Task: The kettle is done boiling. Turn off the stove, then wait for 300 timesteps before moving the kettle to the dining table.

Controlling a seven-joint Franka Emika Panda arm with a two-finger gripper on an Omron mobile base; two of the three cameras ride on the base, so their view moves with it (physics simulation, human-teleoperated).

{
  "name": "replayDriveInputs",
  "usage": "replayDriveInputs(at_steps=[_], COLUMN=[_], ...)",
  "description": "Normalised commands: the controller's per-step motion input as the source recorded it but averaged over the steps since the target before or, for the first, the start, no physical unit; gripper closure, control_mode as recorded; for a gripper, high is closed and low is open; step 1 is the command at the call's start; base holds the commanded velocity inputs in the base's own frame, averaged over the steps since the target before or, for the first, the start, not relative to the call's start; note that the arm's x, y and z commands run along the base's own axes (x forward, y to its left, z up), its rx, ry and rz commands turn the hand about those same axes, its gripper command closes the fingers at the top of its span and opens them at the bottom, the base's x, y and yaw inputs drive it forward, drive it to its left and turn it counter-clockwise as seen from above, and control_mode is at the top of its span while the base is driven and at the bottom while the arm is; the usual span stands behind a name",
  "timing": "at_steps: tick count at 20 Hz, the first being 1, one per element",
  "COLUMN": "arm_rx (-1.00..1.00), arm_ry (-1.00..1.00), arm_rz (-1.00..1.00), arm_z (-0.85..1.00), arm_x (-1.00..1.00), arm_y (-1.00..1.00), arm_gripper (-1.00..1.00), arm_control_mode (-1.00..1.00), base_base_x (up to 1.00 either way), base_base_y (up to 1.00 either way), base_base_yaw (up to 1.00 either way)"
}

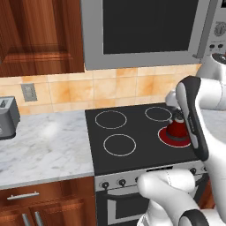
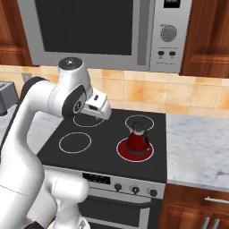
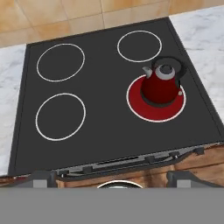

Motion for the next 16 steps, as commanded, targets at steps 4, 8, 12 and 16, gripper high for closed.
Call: replayDriveInputs(at_steps=[4, 8, 12, 16], arm_rx=[0.09, 0.06, 0.06, 0.11], arm_ry=[-0.03, -0.04, -0.04, 0.00], arm_rz=[-0.10, -0.07, -0.09, -0.09], arm_z=[-0.02, -0.04, -0.09, -0.17], arm_x=[-0.32, -0.33, -0.29, -0.24], arm_y=[-0.39, -0.26, -0.22, -0.21], arm_gripper=[-1.00, -1.00, -1.00, -1.00], arm_control_mode=[-1.00, -1.00, -1.00, -1.00], base_base_x=[0.00, 0.00, 0.00, 0.00], base_base_y=[0.00, 0.00, 0.00, 0.00], base_base_yaw=[0.00, 0.00, 0.00, 0.00])
